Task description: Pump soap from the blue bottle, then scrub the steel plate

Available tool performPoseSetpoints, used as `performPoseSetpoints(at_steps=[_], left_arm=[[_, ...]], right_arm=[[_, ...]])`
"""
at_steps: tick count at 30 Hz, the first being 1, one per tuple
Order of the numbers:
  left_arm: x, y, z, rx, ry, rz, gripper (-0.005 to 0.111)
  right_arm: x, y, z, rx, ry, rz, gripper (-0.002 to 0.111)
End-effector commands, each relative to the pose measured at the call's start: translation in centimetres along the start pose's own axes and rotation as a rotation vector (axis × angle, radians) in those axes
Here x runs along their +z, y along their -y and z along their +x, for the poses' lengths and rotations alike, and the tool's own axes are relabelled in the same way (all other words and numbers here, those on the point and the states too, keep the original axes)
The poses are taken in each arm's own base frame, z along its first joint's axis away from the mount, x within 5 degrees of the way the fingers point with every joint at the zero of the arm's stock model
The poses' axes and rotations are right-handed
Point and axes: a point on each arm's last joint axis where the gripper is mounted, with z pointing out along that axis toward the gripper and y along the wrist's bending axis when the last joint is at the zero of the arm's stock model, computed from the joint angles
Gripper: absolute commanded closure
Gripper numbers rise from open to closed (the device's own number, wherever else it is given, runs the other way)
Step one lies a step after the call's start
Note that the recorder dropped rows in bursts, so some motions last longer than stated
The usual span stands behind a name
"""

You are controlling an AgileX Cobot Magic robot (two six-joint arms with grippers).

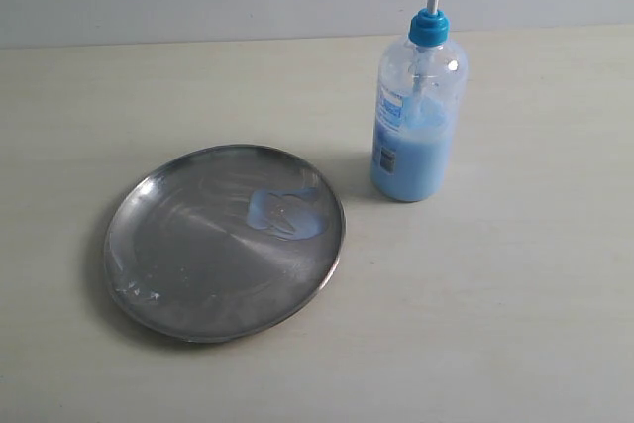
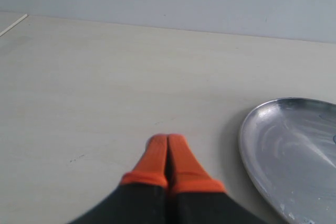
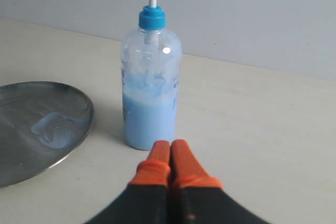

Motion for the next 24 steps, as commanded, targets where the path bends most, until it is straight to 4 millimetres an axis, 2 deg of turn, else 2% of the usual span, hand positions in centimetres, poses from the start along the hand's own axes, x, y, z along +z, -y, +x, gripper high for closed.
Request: performPoseSetpoints(at_steps=[1, 10, 24], left_arm=[[-0.1, 0.0, -0.1, -0.001, 0.016, 0.000, 0.107], [-0.1, 0.0, -0.1, -0.001, 0.016, 0.000, 0.107], [-0.1, 0.0, -0.1, -0.001, 0.016, 0.000, 0.107]], right_arm=[[-0.1, 0.3, 1.3, 0.019, 0.034, 0.068, 0.108], [0.0, 0.8, 4.0, 0.069, 0.069, 0.193, 0.108], [-0.1, 1.0, 4.0, 0.079, 0.064, 0.223, 0.108]])
